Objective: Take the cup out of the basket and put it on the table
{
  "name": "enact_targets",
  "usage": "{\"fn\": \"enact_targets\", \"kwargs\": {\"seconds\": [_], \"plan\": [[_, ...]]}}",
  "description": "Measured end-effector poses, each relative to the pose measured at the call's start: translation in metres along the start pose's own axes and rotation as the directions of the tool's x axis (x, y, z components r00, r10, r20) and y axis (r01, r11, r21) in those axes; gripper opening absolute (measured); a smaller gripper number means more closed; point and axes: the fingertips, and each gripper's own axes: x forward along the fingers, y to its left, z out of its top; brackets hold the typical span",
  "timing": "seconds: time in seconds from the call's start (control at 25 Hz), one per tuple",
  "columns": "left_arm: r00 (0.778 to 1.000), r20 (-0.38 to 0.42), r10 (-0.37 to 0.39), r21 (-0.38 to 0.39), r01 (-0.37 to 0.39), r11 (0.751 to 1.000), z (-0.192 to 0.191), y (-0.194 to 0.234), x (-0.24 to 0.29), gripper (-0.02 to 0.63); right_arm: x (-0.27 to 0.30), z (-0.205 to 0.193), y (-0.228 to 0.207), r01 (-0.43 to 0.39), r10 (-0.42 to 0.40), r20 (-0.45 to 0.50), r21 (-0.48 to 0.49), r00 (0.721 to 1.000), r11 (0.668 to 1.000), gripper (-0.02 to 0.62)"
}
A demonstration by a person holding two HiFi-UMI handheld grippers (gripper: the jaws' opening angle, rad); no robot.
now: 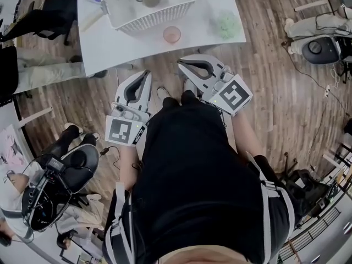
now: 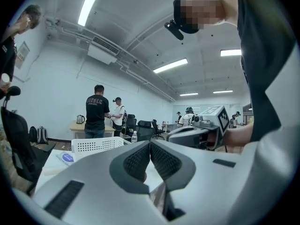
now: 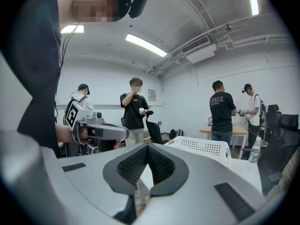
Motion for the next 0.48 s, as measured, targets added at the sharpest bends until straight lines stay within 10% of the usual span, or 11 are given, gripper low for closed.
{"fn": "enact_targets", "kwargs": {"seconds": [0.48], "plan": [[0.999,-0.011,-0.031,0.015,0.031,0.999,-0.004,0.031,-0.032,0.021,0.033,0.011,0.013,0.068,-0.069,-0.046,-0.036,0.997,0.997,0.018]]}}
